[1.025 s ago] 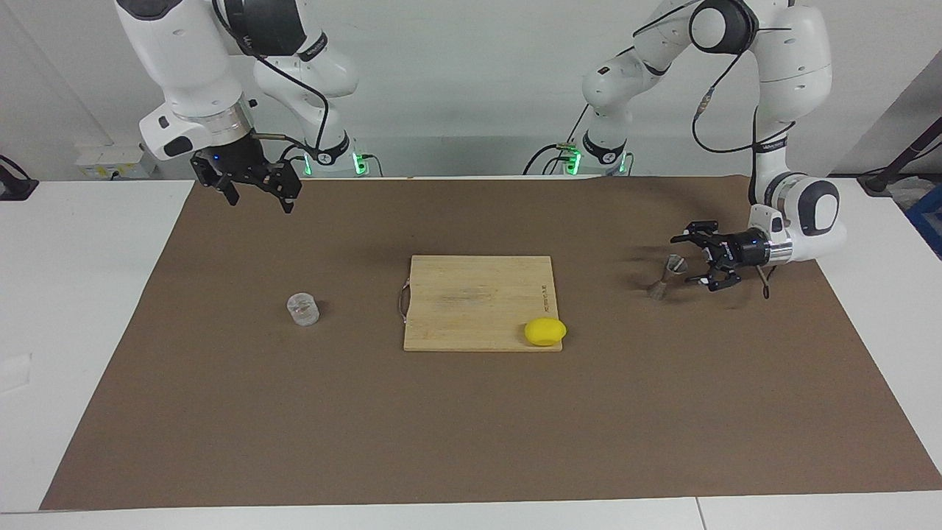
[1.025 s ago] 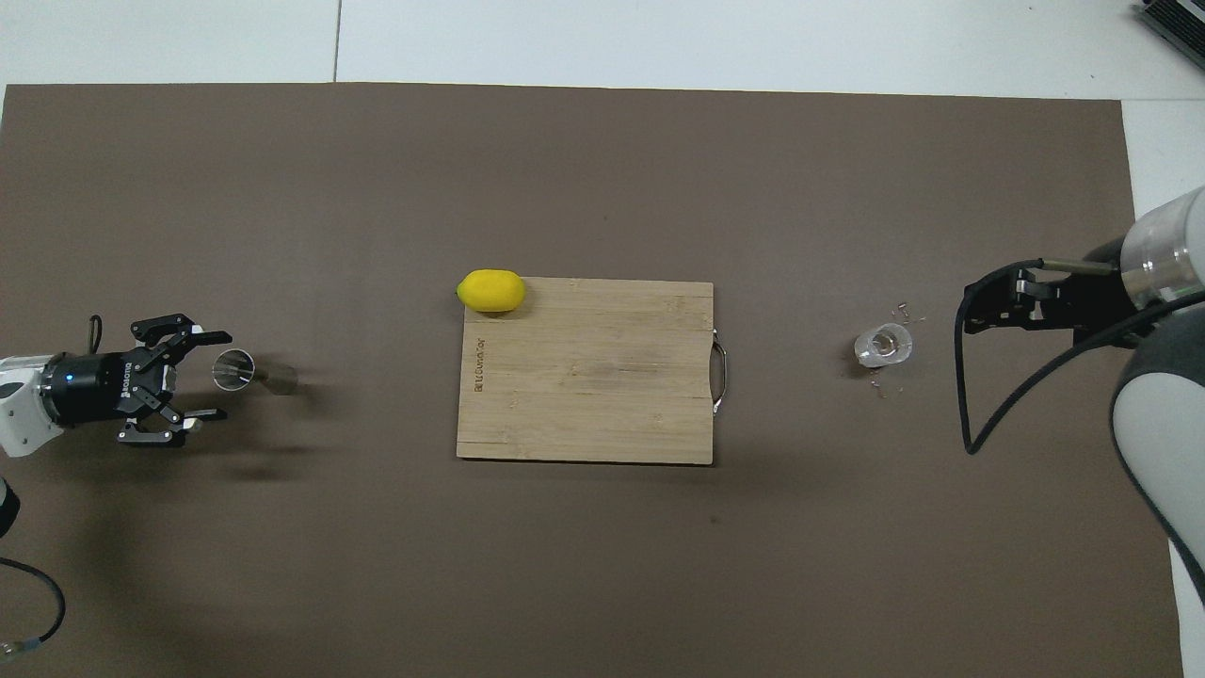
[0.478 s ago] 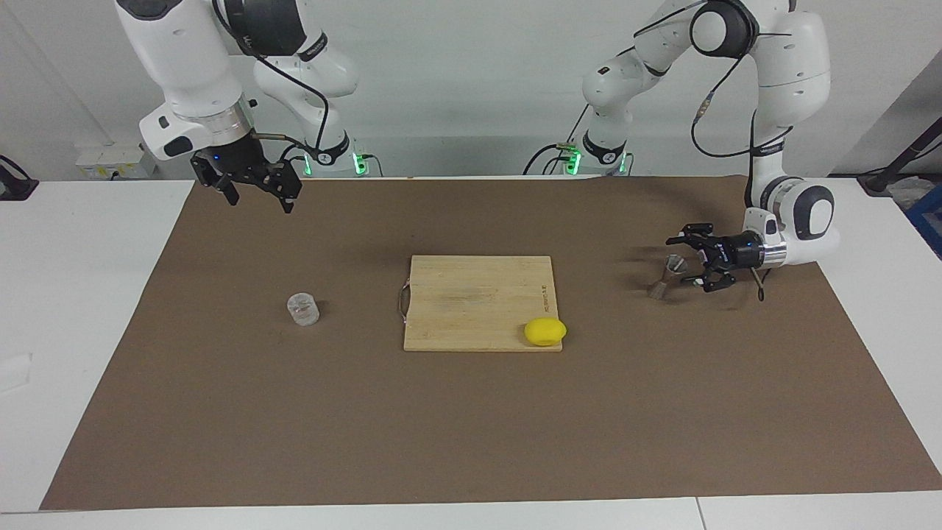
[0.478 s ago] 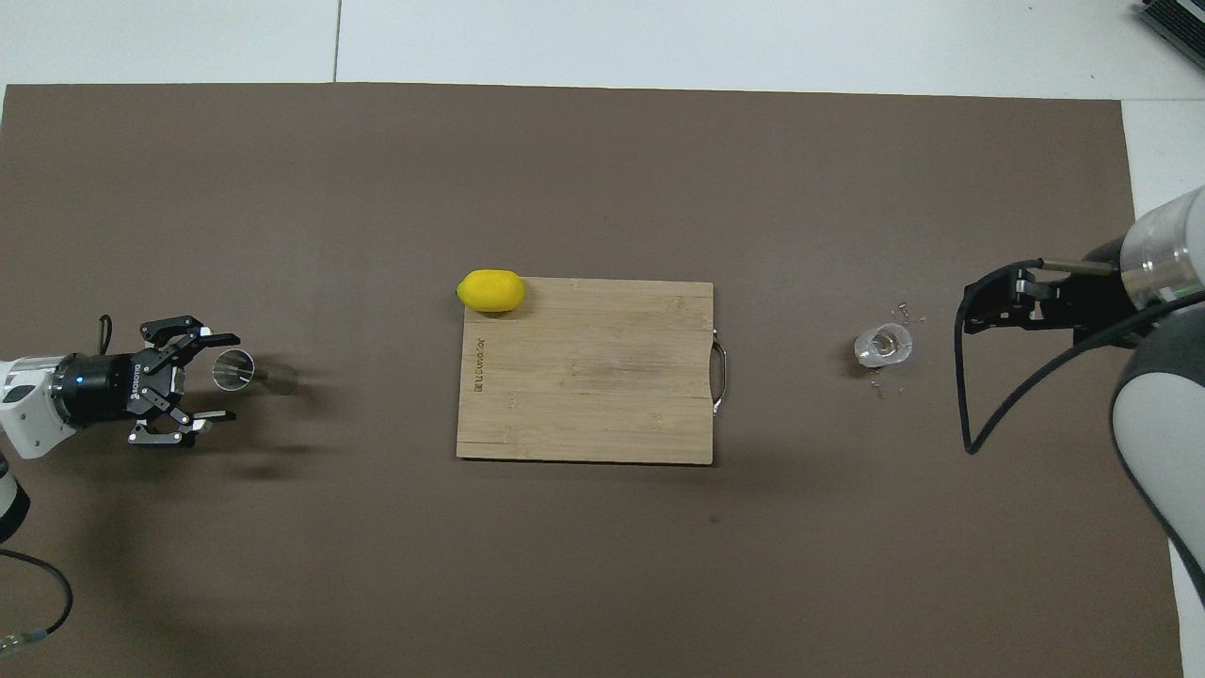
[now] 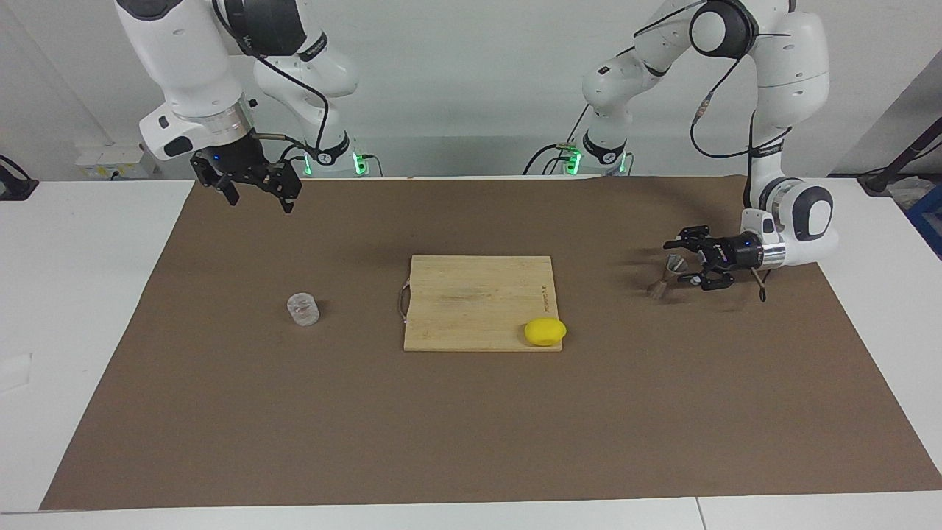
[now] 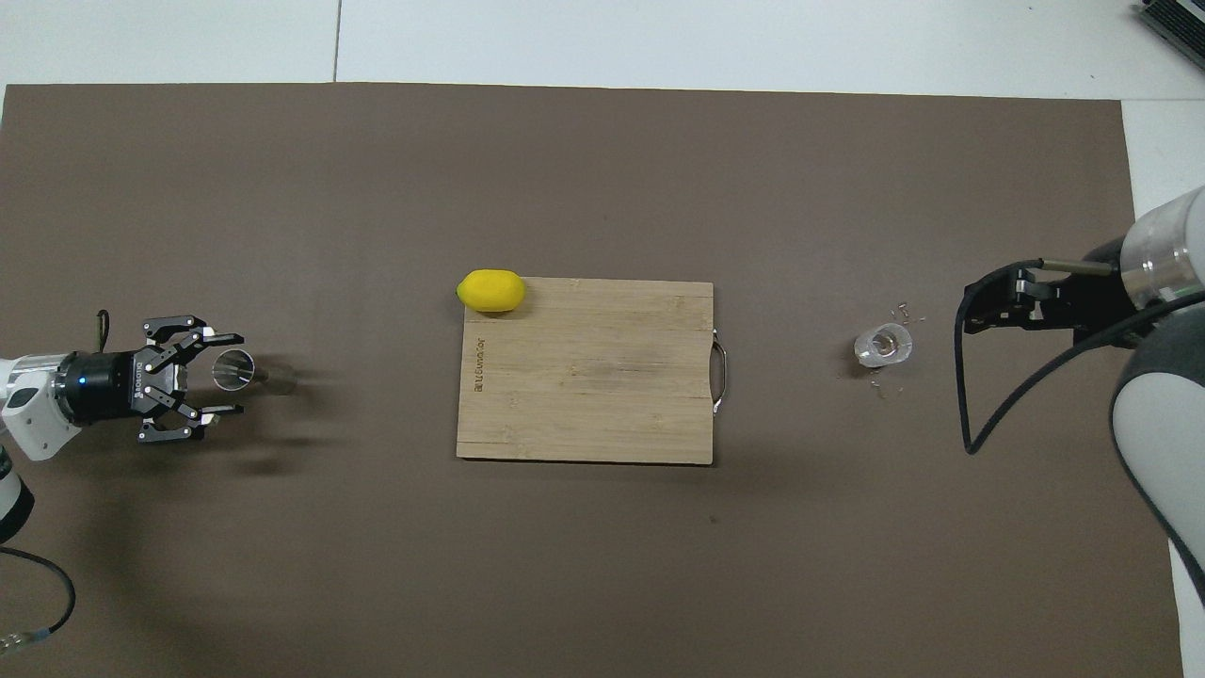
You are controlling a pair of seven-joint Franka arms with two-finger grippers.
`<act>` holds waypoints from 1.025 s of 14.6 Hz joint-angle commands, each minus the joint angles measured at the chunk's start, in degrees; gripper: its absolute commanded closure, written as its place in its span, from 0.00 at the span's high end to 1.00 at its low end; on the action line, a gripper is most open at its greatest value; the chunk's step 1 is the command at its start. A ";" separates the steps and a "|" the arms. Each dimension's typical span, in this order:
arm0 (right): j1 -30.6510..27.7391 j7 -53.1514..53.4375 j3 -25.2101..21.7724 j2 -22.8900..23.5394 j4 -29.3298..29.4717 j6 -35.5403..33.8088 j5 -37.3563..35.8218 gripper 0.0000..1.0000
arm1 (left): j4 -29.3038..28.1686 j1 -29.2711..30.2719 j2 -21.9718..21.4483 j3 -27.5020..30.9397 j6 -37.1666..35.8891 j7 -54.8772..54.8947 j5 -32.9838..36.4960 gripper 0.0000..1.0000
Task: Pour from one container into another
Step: 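Close the left gripper around the small steel cup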
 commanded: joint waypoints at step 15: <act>-0.96 -1.51 0.29 -1.42 -1.76 1.15 0.82 1.00 | -1.35 0.25 -0.21 0.51 2.16 1.84 -2.29 0.52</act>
